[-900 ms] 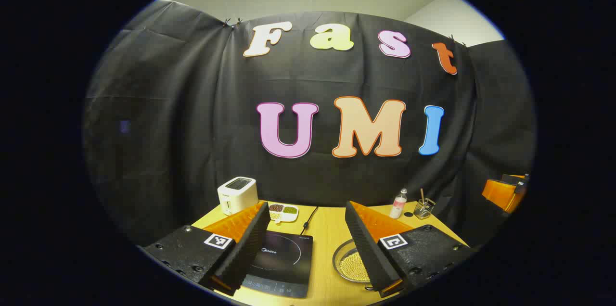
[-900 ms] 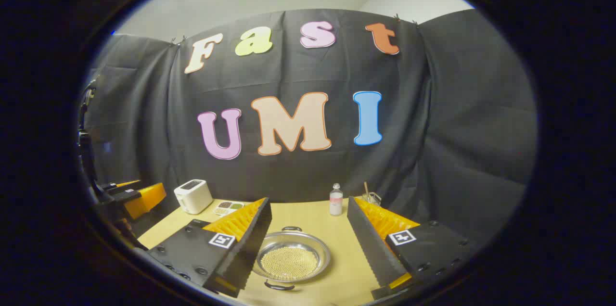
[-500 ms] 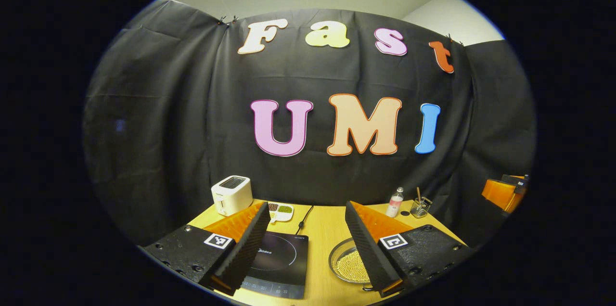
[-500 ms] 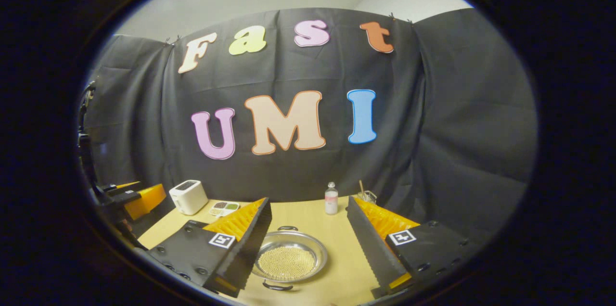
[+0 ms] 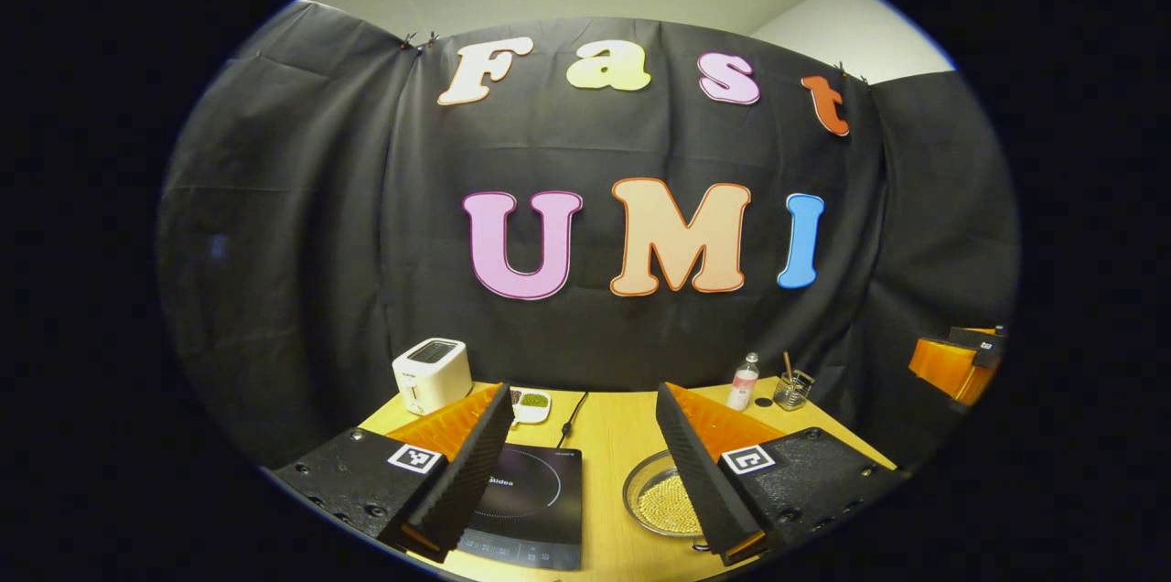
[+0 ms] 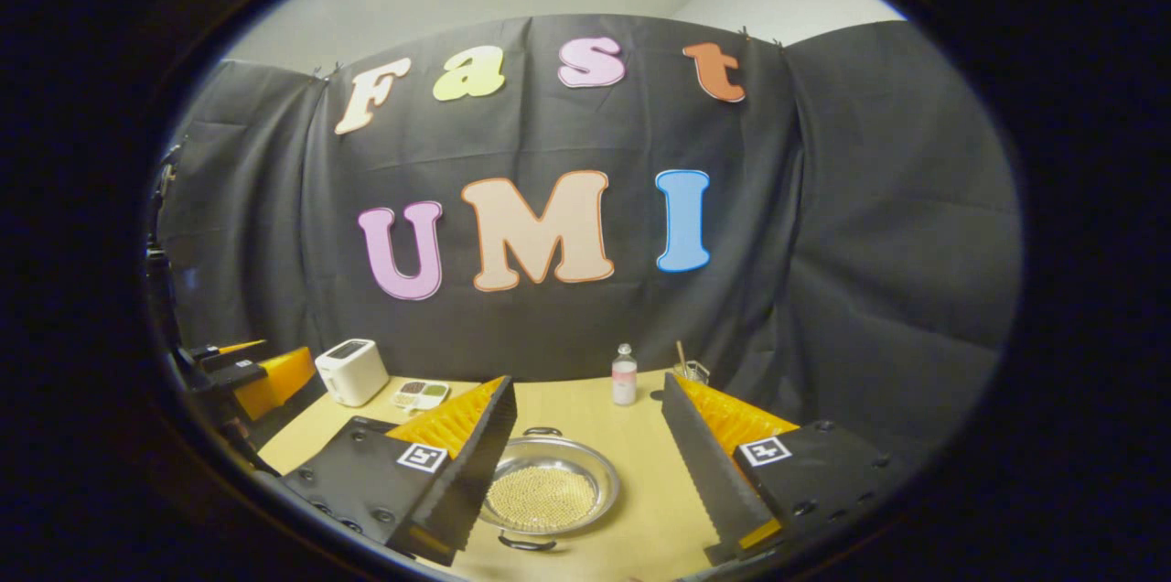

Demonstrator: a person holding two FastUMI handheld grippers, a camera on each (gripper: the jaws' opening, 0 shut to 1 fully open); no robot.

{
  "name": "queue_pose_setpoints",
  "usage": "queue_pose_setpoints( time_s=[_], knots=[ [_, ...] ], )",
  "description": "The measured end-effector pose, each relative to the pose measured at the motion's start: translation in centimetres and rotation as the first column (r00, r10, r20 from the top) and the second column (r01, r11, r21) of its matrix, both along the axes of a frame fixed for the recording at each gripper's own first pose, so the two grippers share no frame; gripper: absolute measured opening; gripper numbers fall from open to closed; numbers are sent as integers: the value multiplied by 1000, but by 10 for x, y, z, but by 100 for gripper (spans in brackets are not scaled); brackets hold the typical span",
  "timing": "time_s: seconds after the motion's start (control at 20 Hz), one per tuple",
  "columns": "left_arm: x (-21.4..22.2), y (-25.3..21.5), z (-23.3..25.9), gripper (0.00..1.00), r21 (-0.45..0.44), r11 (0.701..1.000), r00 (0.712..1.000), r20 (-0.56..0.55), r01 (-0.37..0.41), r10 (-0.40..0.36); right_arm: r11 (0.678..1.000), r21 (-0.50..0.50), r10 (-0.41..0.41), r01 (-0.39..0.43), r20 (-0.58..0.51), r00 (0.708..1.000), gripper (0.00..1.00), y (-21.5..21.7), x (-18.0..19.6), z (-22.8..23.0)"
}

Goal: First push the handle of the pot to place it horizontally, then grasp the pot with both hands and set it on the induction cooktop.

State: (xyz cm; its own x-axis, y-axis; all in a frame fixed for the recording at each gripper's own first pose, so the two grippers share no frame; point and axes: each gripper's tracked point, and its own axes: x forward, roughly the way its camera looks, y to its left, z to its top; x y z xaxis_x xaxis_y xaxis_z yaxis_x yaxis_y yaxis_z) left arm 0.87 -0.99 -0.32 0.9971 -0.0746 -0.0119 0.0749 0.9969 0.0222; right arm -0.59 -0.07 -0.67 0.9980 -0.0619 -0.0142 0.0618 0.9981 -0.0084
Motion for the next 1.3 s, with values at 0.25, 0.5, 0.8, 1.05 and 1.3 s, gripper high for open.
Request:
queue_pose_setpoints(
  time_s=[0.25,0.5,0.8,1.05,1.3],
  knots=[
    [-2,11,-2,96,9,1000,1000,-3,-3,3,1000,2,-6,6,-14,1000,92,8,-3,-5],
    [-10,37,-7,92,19,999,1000,-9,-29,29,1000,15,-3,4,-27,1000,69,26,-6,-12],
    [-23,70,-16,92,34,998,999,-25,-46,47,1000,13,7,-7,-41,999,55,55,-8,-23],
    [-32,94,-23,92,50,998,998,-29,-48,49,999,29,20,-19,-62,998,29,82,-11,-39],
    [-31,110,-36,95,53,998,997,-61,-43,46,995,97,9,0,-99,995,9,97,-11,-62]
  ],
)
